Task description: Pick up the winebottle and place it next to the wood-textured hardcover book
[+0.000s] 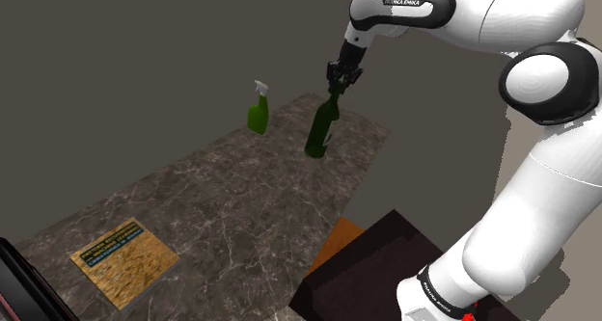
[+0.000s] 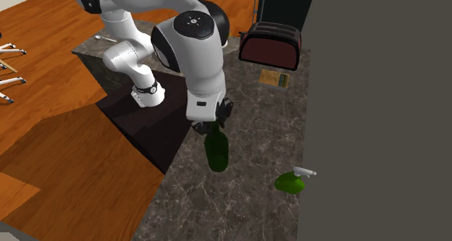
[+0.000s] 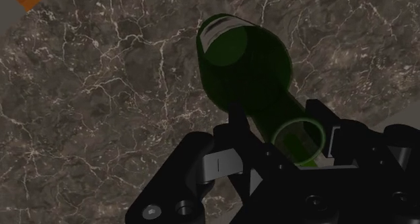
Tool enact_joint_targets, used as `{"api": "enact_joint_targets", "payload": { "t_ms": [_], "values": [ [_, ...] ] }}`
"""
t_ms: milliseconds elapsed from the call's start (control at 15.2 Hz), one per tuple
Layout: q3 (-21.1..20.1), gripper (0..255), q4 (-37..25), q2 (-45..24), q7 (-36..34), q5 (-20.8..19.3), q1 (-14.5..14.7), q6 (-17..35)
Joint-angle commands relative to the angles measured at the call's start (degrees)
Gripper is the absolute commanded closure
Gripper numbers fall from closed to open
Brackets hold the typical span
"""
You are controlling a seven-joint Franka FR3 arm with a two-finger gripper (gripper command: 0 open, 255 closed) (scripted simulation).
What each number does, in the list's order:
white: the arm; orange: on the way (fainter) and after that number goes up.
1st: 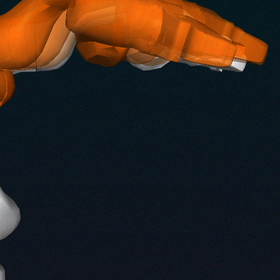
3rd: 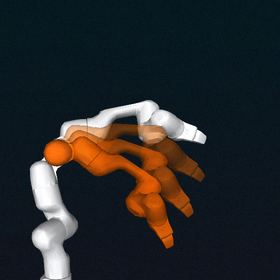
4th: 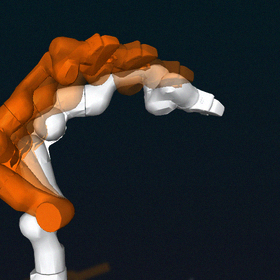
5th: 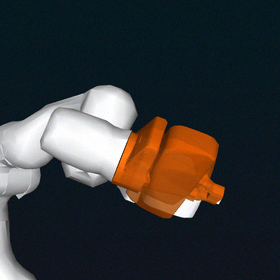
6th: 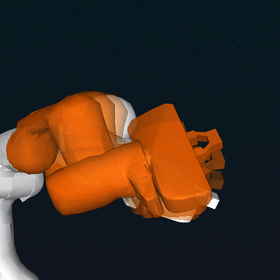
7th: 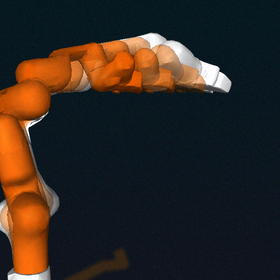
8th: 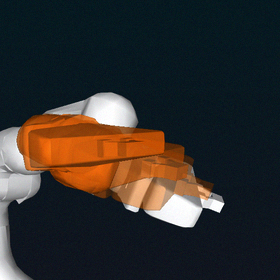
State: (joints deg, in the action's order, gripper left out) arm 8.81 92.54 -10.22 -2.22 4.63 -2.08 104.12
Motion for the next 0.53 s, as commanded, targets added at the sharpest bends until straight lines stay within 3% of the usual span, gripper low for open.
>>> {"api": "enact_joint_targets", "payload": {
  "t_ms": [0,264,462],
  "values": [
    [-0.02,255,-1.84,-0.05,-0.19,-0.03,0.02,-1.75],
    [0.01,255,-4.39,-0.18,-0.3,-0.04,-0.04,-4.17],
    [-1.5,255,-1.71,1.85,-4.18,-0.67,2.36,-3.27]
  ]
}}
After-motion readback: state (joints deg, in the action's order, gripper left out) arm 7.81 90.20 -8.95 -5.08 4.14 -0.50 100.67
